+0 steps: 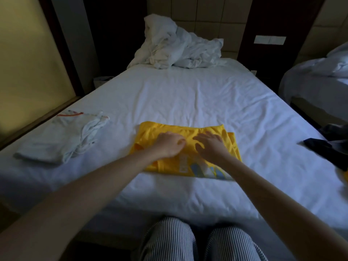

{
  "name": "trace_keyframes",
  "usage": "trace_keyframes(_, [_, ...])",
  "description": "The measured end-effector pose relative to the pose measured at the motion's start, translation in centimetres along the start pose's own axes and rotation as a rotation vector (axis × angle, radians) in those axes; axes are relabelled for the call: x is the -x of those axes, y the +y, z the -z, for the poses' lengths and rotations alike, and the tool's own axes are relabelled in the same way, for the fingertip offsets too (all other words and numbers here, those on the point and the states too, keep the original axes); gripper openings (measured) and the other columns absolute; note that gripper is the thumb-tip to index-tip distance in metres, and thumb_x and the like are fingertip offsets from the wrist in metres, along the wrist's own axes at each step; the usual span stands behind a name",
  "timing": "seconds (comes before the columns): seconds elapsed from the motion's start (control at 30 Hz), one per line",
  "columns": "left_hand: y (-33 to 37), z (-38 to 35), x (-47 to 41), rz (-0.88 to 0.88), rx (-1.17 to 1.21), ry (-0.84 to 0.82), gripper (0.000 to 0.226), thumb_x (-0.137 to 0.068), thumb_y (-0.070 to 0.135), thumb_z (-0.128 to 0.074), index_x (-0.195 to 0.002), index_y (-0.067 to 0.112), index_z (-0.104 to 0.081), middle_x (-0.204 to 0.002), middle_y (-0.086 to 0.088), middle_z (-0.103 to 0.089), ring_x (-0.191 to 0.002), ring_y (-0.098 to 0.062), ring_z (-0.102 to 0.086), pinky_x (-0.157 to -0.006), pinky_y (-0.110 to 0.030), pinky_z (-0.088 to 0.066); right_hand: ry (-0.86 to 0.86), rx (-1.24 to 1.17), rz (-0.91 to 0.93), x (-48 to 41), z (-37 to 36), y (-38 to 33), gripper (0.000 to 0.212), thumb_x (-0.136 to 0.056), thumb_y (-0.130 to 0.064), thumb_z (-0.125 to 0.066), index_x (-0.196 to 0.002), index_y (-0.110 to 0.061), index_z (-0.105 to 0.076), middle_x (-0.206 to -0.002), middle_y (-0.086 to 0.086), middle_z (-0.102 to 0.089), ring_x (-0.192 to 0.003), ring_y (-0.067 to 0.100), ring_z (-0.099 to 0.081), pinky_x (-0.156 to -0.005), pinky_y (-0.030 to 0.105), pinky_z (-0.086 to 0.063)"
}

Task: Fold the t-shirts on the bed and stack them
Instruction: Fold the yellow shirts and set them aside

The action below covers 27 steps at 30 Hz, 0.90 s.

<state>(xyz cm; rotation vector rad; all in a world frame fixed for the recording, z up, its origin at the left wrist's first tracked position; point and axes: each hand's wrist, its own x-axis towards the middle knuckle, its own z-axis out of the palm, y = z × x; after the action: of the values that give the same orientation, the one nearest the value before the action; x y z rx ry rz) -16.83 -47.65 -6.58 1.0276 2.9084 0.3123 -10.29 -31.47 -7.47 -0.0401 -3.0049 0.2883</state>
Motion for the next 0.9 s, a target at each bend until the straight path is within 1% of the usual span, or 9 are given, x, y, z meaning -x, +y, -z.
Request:
trace_keyframes(0.1, [-1.7,-1.7,-2.3,0.016,-0.166,-0.190,0.050,-0.099,0.051,-0.024,-0.147,0.042,-0.018,-0.159,0.010,-0.010,-0.146,-0.029,-0.006,-0.111,-0.062,-0.004,-0.153,0.064,-0.067,-2.6,-1.7,2.3,0.044,-0.098,-0.048,-0.029,-0.142,-0.044,-0.028,-0.155,-0.015,-0.018,-0.145,0.023,-0.006,-0.114,0.047,-0.003])
trace_keyframes(0.2, [-6.4,-2.0,-3.5,0.178,-0.081,-0.197,0.057,-0.090,0.070,-0.017,-0.143,0.056,-0.002,-0.158,0.015,0.005,-0.146,-0.031,0.006,-0.108,-0.067,0.003,-0.114,0.014,-0.185,-3.7,-2.4,5.7,0.047,-0.095,-0.057,-0.026,-0.141,-0.051,-0.021,-0.157,-0.014,-0.011,-0.145,0.026,-0.005,-0.114,0.052,-0.002])
trace_keyframes(0.37, [-7.8,-3.2,-3.7,0.208,-0.044,-0.106,0.059,-0.088,0.073,-0.018,-0.143,0.056,-0.004,-0.158,0.017,0.002,-0.147,-0.024,0.005,-0.109,-0.065,0.005,-0.059,0.032,-0.245,-4.5,-3.7,6.7,0.049,-0.093,-0.060,-0.028,-0.141,-0.052,-0.022,-0.157,-0.012,-0.012,-0.145,0.021,-0.007,-0.114,0.053,-0.004])
trace_keyframes(0.57, [-6.6,-1.7,-3.1,0.259,0.027,-0.175,0.058,-0.093,0.064,-0.021,-0.147,0.048,-0.007,-0.159,0.011,0.003,-0.146,-0.027,0.007,-0.111,-0.062,0.005,-0.210,0.061,-0.254,-5.4,-2.0,6.1,0.053,-0.094,-0.060,-0.026,-0.144,-0.046,-0.019,-0.158,-0.008,-0.010,-0.145,0.028,-0.005,-0.111,0.059,-0.001])
trace_keyframes(0.63, [-5.2,-1.4,-1.8,0.271,0.106,-0.057,0.056,-0.096,0.054,-0.034,-0.148,0.036,-0.023,-0.159,0.004,-0.012,-0.146,-0.029,-0.006,-0.115,-0.053,-0.006,-0.171,0.134,-0.205,-5.8,-1.0,5.4,0.052,-0.095,-0.057,-0.030,-0.143,-0.040,-0.027,-0.155,-0.006,-0.021,-0.144,0.030,-0.011,-0.111,0.058,-0.003])
trace_keyframes(0.67, [-4.6,-1.4,-0.7,0.270,0.166,0.078,0.052,-0.096,0.046,-0.042,-0.143,0.027,-0.036,-0.154,-0.004,-0.027,-0.142,-0.030,-0.021,-0.114,-0.045,-0.017,-0.118,0.154,-0.156,-6.2,-0.5,4.9,0.050,-0.096,-0.053,-0.032,-0.142,-0.035,-0.032,-0.152,-0.004,-0.028,-0.142,0.029,-0.015,-0.112,0.056,-0.004])
trace_keyframes(0.73, [-3.6,-1.4,1.6,0.293,0.289,0.345,0.034,-0.092,0.031,-0.053,-0.120,0.013,-0.057,-0.126,-0.014,-0.055,-0.121,-0.033,-0.047,-0.099,-0.037,-0.036,-0.040,0.117,-0.037,-7.4,0.2,3.4,0.048,-0.097,-0.048,-0.038,-0.139,-0.027,-0.040,-0.147,0.001,-0.038,-0.139,0.025,-0.025,-0.114,0.049,-0.012])
trace_keyframes(0.77, [-3.4,-1.3,2.8,0.339,0.317,0.374,0.029,-0.090,0.028,-0.054,-0.112,0.009,-0.057,-0.116,-0.017,-0.058,-0.113,-0.035,-0.052,-0.092,-0.038,-0.040,-0.042,0.080,0.013,-8.1,0.6,2.5,0.048,-0.096,-0.046,-0.040,-0.139,-0.024,-0.041,-0.145,0.002,-0.042,-0.137,0.024,-0.030,-0.113,0.045,-0.017])
trace_keyframes(0.9, [-4.0,-1.0,6.4,0.599,0.157,0.138,0.060,-0.095,0.045,-0.044,-0.132,-0.001,-0.035,-0.133,-0.026,-0.045,-0.123,-0.041,-0.044,-0.098,-0.041,-0.038,-0.148,0.039,0.106,-10.5,0.5,-0.7,0.059,-0.094,-0.051,-0.043,-0.143,-0.020,-0.034,-0.145,0.007,-0.042,-0.134,0.026,-0.037,-0.109,0.041,-0.025])
